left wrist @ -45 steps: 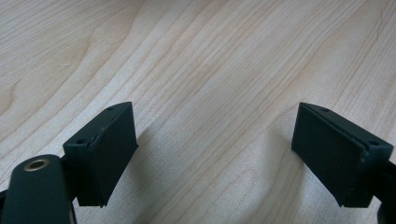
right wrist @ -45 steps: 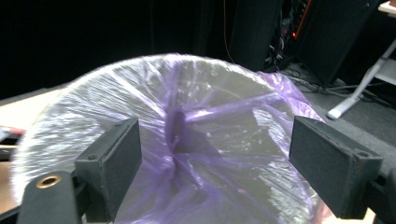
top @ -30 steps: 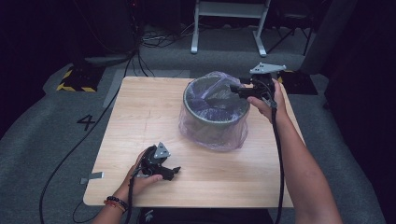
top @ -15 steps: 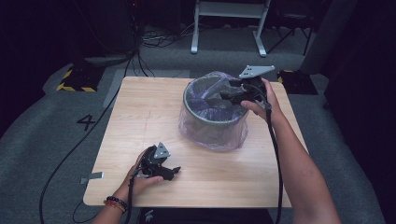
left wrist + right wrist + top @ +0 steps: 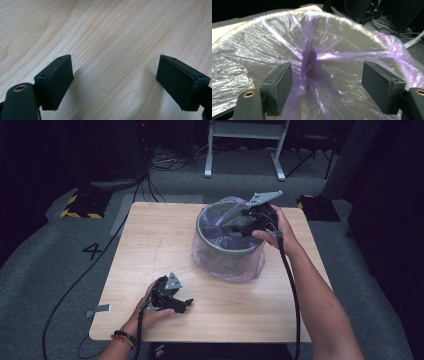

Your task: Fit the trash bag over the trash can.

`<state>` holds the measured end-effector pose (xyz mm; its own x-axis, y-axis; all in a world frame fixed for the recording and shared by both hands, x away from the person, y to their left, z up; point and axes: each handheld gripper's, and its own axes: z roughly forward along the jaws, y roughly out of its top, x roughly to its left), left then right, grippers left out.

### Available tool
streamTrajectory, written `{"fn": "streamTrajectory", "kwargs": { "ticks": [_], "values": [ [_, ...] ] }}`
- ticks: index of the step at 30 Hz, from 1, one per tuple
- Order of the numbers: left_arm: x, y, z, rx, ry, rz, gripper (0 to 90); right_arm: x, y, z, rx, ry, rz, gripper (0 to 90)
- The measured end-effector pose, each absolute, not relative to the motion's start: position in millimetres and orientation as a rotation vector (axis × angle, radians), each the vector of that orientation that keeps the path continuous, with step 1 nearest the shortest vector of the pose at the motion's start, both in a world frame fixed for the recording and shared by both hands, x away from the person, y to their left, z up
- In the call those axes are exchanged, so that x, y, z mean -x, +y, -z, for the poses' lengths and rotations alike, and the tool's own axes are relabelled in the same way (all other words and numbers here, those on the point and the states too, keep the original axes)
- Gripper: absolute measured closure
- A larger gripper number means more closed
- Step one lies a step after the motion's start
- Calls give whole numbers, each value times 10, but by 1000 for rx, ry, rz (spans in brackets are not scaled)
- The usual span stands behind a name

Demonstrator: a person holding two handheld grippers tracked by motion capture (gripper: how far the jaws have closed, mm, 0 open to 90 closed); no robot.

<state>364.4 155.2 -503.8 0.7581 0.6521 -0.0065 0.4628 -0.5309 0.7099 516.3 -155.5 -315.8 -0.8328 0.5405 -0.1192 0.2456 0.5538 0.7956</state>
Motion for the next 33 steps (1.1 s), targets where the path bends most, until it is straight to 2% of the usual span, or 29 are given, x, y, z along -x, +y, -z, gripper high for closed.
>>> {"fn": "streamTrajectory", "kwargs": {
  "ticks": [33],
  "values": [
    [-3644, 1553, 5038, -2228, 830, -337, 140, -5250, -1387, 3336, -676, 2677, -791, 209]
  ]
}}
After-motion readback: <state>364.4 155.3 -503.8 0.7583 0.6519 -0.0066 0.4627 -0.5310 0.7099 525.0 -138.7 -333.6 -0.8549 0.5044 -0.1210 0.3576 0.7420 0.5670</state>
